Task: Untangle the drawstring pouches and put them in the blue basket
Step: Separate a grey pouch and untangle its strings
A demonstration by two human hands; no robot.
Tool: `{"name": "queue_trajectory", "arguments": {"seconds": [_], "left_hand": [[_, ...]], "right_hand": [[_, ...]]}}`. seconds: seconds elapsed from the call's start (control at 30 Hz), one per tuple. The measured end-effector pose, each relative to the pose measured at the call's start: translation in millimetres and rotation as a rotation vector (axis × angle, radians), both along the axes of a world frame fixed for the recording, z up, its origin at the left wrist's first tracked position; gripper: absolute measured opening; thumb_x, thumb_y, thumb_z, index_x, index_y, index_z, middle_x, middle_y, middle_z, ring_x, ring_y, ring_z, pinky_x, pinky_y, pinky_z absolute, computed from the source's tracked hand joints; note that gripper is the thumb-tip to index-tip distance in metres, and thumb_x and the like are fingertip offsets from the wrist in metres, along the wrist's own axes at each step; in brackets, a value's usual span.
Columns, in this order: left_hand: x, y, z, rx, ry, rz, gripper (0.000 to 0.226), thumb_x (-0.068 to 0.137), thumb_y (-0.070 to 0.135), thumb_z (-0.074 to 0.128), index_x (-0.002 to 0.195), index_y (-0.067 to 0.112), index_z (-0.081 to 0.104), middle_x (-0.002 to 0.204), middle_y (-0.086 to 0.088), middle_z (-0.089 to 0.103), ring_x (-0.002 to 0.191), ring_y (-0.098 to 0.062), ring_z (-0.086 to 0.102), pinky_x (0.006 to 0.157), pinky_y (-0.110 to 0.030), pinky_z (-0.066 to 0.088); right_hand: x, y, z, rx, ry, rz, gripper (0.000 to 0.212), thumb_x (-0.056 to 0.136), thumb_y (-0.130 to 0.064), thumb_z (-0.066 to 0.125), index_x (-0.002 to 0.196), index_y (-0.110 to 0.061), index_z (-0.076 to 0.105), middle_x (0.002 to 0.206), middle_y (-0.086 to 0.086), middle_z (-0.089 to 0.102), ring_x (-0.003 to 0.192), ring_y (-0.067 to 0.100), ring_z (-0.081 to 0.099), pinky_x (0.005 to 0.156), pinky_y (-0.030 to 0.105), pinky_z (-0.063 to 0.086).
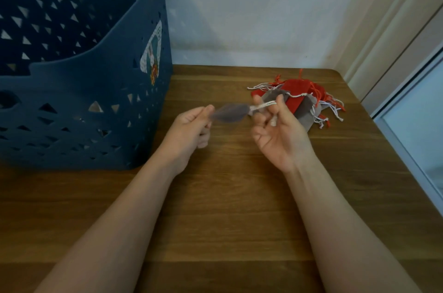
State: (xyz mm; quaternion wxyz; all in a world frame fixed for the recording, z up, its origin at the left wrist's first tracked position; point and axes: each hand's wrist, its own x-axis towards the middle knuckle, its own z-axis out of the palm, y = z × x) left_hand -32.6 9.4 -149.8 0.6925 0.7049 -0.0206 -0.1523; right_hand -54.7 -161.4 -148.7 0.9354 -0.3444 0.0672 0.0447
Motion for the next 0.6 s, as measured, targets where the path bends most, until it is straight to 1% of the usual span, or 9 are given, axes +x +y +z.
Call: {"name": "queue_trajectory", "arguments": {"seconds": [0.03, 0.07, 0.1, 0.17, 0.27, 0.37, 0.43, 0.5, 0.6], "left_hand": [[0, -1, 0, -0.004, 0.018, 0.002, 0.028, 0.098, 0.028, 0.042, 0.075, 0.017, 0.053, 0.055, 0.007, 0.038, 0.046, -0.006, 0.034, 0.046, -0.019, 0.031], [-1, -2, 0, -0.01, 0.04, -0.007, 0.028, 0.099, 0.029, 0.042, 0.077, 0.016, 0.054, 0.056, 0.006, 0.039, 0.048, -0.007, 0.036, 0.047, -0.02, 0.033], [-1, -2, -1, -0.019, 0.066, -0.022, 0.029, 0.099, 0.032, 0.042, 0.077, 0.016, 0.054, 0.057, 0.005, 0.04, 0.05, -0.008, 0.038, 0.05, -0.021, 0.035], [-1, -2, -1, -0.057, 0.136, -0.028, 0.034, 0.098, 0.035, 0.041, 0.071, 0.018, 0.05, 0.057, 0.004, 0.041, 0.052, -0.011, 0.04, 0.055, -0.025, 0.037], [-3, -4, 2, -0.101, 0.199, 0.004, 0.035, 0.098, 0.037, 0.043, 0.068, 0.019, 0.047, 0.056, 0.004, 0.044, 0.052, -0.012, 0.042, 0.059, -0.028, 0.038], [-6, -7, 2, 0.012, 0.09, 0.009, 0.035, 0.096, 0.038, 0.046, 0.066, 0.02, 0.049, 0.057, 0.005, 0.048, 0.055, -0.011, 0.046, 0.06, -0.029, 0.039], [-7, -9, 3, 0.045, 0.033, 0.055, 0.033, 0.094, 0.036, 0.05, 0.065, 0.02, 0.053, 0.059, 0.004, 0.051, 0.057, -0.012, 0.047, 0.058, -0.027, 0.039], [-9, -10, 4, -0.03, 0.032, 0.128, 0.031, 0.092, 0.032, 0.055, 0.063, 0.019, 0.055, 0.062, 0.002, 0.053, 0.058, -0.012, 0.048, 0.055, -0.024, 0.039], [-10, -11, 8, -0.259, 0.081, 0.185, 0.026, 0.091, 0.028, 0.056, 0.068, 0.016, 0.058, 0.076, 0.001, 0.064, 0.053, -0.006, 0.049, 0.047, -0.016, 0.038]], "right_hand": [[-1, 3, 1, 0.056, 0.012, 0.009, 0.034, 0.089, -0.035, 0.044, 0.059, -0.019, 0.053, 0.06, -0.006, 0.057, 0.047, 0.003, 0.046, 0.041, 0.013, 0.036], [-1, 5, 1, 0.048, 0.029, 0.014, 0.037, 0.093, -0.034, 0.041, 0.06, -0.02, 0.049, 0.054, -0.007, 0.048, 0.043, 0.003, 0.041, 0.039, 0.013, 0.034], [-1, 6, 2, -0.009, 0.045, 0.014, 0.038, 0.096, -0.034, 0.038, 0.062, -0.02, 0.047, 0.052, -0.007, 0.041, 0.042, 0.004, 0.037, 0.039, 0.014, 0.032], [-2, 6, 2, -0.165, 0.078, -0.005, 0.039, 0.099, -0.033, 0.037, 0.063, -0.02, 0.047, 0.051, -0.007, 0.036, 0.043, 0.005, 0.033, 0.039, 0.016, 0.03], [-2, 5, 0, -0.364, 0.08, -0.072, 0.035, 0.099, -0.033, 0.041, 0.068, -0.018, 0.05, 0.052, -0.008, 0.036, 0.045, 0.005, 0.031, 0.043, 0.017, 0.028], [-1, 4, -6, -0.585, -0.017, -0.115, 0.033, 0.099, -0.028, 0.042, 0.07, -0.015, 0.054, 0.053, -0.007, 0.038, 0.048, 0.006, 0.033, 0.048, 0.019, 0.028], [-1, 3, -9, -0.771, -0.086, -0.113, 0.032, 0.098, -0.025, 0.044, 0.076, -0.015, 0.065, 0.054, -0.006, 0.041, 0.052, 0.007, 0.038, 0.053, 0.022, 0.032], [-2, 3, -9, -0.897, -0.126, -0.091, 0.029, 0.098, -0.023, 0.046, 0.083, -0.018, 0.07, 0.054, -0.007, 0.047, 0.055, 0.007, 0.042, 0.056, 0.022, 0.036], [-6, 8, -3, -1.011, -0.2, -0.099, 0.018, 0.092, -0.013, 0.055, 0.084, -0.017, 0.071, 0.055, -0.012, 0.055, 0.057, 0.0, 0.049, 0.057, 0.014, 0.041]]}}
